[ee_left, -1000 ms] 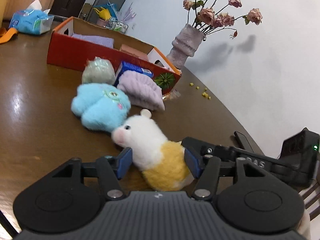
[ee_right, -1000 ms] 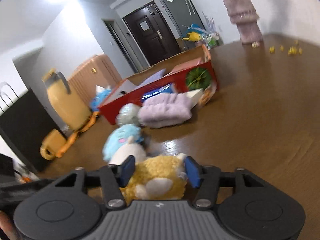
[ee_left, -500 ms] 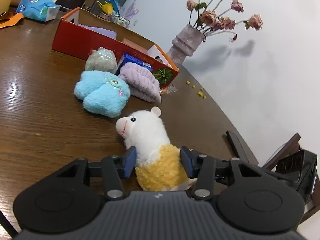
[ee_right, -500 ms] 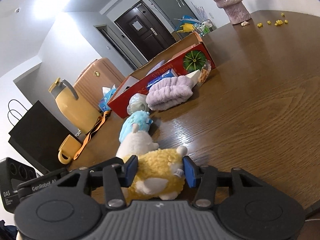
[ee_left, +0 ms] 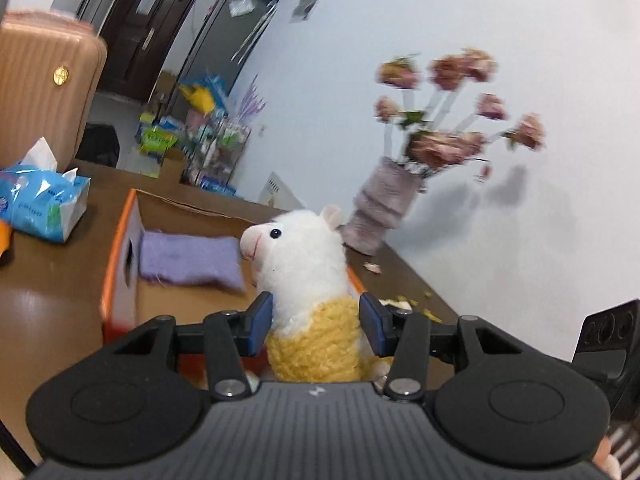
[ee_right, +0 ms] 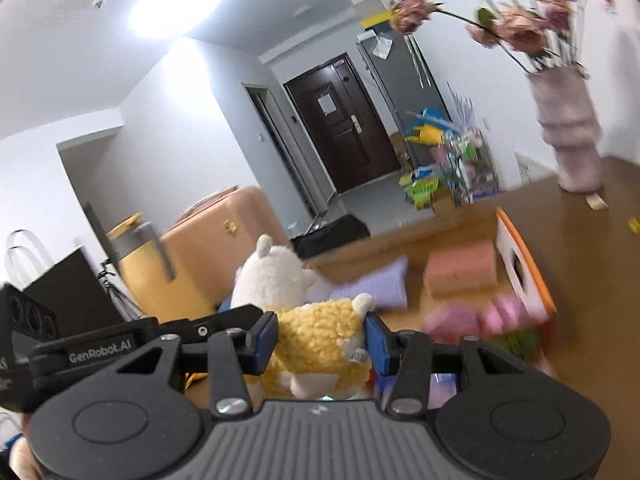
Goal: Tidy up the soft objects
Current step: 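Carry the alpaca plush into the red box and open both grippers, then withdraw both grippers from the box back over the table, then reach both grippers to the light-blue fluffy plush and close on it, then lift the light-blue plush into the red box and open both grippers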
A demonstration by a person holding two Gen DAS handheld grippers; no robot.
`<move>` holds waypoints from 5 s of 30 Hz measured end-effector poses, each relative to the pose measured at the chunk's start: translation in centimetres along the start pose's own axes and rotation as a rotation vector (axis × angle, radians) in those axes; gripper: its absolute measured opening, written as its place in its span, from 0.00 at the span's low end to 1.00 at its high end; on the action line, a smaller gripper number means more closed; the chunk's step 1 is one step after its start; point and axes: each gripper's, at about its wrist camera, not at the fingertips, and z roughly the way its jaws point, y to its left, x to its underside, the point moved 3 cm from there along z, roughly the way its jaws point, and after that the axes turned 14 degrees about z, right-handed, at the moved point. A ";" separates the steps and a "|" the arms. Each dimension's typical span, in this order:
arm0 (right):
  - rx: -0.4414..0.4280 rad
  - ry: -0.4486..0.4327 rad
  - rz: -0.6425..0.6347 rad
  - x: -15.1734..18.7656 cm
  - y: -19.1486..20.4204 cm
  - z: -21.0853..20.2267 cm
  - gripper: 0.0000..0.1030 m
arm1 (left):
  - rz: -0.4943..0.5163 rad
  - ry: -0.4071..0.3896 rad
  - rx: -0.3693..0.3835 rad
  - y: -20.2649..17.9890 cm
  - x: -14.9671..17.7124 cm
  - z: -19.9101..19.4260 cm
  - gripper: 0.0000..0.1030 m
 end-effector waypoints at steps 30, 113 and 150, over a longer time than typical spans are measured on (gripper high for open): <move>0.204 0.059 -0.233 -5.4 0.0 0.1 0.71 | 0.206 0.041 -0.283 3.2 -3.9 -6.0 0.82; 0.094 0.177 -0.051 18.8 -1.7 -13.8 0.32 | -0.088 0.170 0.007 -8.5 19.5 -11.5 0.28; 0.161 0.302 -0.015 -3.1 -6.5 12.1 0.27 | -0.021 0.249 -0.071 3.5 1.7 12.6 0.27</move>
